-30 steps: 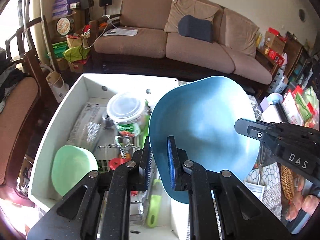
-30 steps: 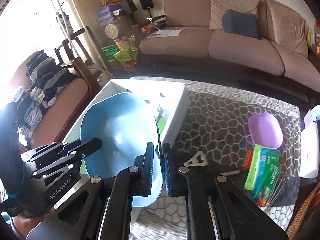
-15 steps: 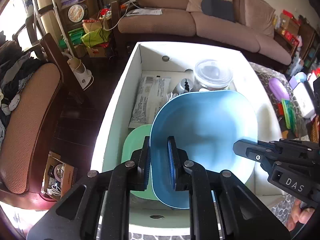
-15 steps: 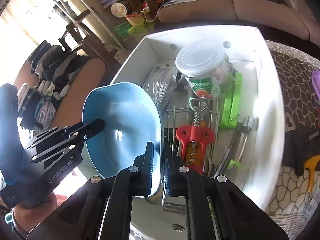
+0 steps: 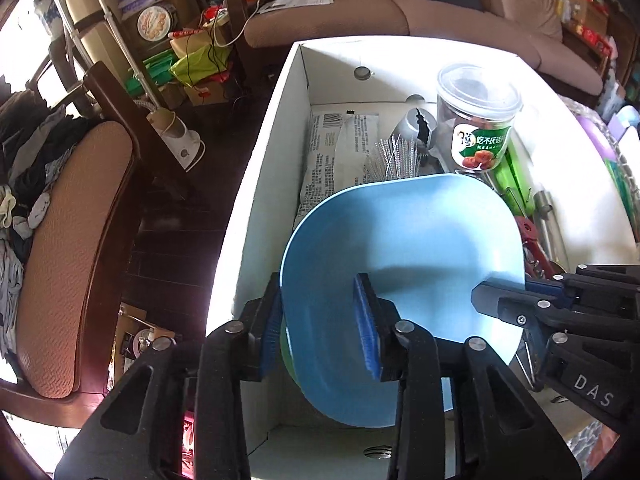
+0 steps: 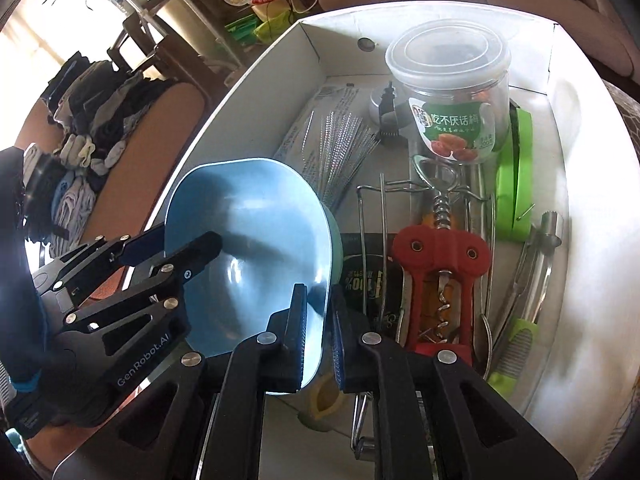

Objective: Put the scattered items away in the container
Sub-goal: 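Lower the teal plate into the box and open the left gripper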

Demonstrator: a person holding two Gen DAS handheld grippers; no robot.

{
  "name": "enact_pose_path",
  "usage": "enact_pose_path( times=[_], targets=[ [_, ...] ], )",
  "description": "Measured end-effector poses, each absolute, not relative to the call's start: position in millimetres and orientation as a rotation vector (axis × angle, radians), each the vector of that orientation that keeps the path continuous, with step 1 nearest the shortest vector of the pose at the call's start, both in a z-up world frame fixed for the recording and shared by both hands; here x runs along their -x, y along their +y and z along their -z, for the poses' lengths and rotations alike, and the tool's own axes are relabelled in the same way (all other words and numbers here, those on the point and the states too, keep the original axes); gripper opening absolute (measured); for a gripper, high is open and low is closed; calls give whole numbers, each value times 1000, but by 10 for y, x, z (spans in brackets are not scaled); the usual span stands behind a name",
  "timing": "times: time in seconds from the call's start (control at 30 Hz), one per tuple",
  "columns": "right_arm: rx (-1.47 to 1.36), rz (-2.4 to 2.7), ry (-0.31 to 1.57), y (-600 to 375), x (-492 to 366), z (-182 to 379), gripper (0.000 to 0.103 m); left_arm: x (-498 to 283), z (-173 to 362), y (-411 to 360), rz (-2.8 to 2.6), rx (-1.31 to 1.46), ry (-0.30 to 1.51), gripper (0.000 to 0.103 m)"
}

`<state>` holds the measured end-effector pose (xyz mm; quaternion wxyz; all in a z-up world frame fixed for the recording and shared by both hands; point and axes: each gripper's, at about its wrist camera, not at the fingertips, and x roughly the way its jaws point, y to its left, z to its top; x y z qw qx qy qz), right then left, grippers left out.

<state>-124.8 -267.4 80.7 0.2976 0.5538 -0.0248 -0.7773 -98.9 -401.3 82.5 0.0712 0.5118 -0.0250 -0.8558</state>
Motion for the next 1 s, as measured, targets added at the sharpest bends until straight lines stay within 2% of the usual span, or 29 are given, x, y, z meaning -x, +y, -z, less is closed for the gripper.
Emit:
enact_pose_path(
  times=[0.03,0.1,0.2,0.3,0.5,0.63,0.67,0.73,0.8,0.9,1.0],
  targets=[
    [-1476,2070,-53,-2693,1238,-804,12,986,-836,-4020,2572,-1528,-61,40],
    [-1470,2078,-47,-2716,1224,-823,13,978,-885,-4077,2580,-1508,7,54],
    [-1465,2082,-11,-2756,1213,-835,19,937,-1006,-4153,2615,-1488,95,57],
    [-1452,2074,2,-2763,1195,-856,20,890,-1129,-4177,2624,-1455,93,63],
    [-1456,2050,82,-2890,1111,-826,22,800,-1274,-4331,2634,-1421,194,64],
    [-1471,2053,18,-2744,1146,-874,22,741,-1275,-4378,2626,-1428,228,64],
    [-1460,2062,11,-2700,1152,-919,25,725,-1274,-4380,2626,-1429,238,64],
    [-1436,2078,-3,-2608,1161,-1015,48,694,-1272,-4362,2628,-1434,267,68],
    [-1417,2102,-8,-2522,1165,-1116,53,658,-1275,-4309,2633,-1439,279,81],
    [-1407,2123,-2,-2399,1155,-1227,56,611,-1280,-4204,2635,-1447,278,95],
    [-1380,2154,32,-2309,1107,-1327,68,558,-1289,-4115,2627,-1463,281,103]
  ],
)
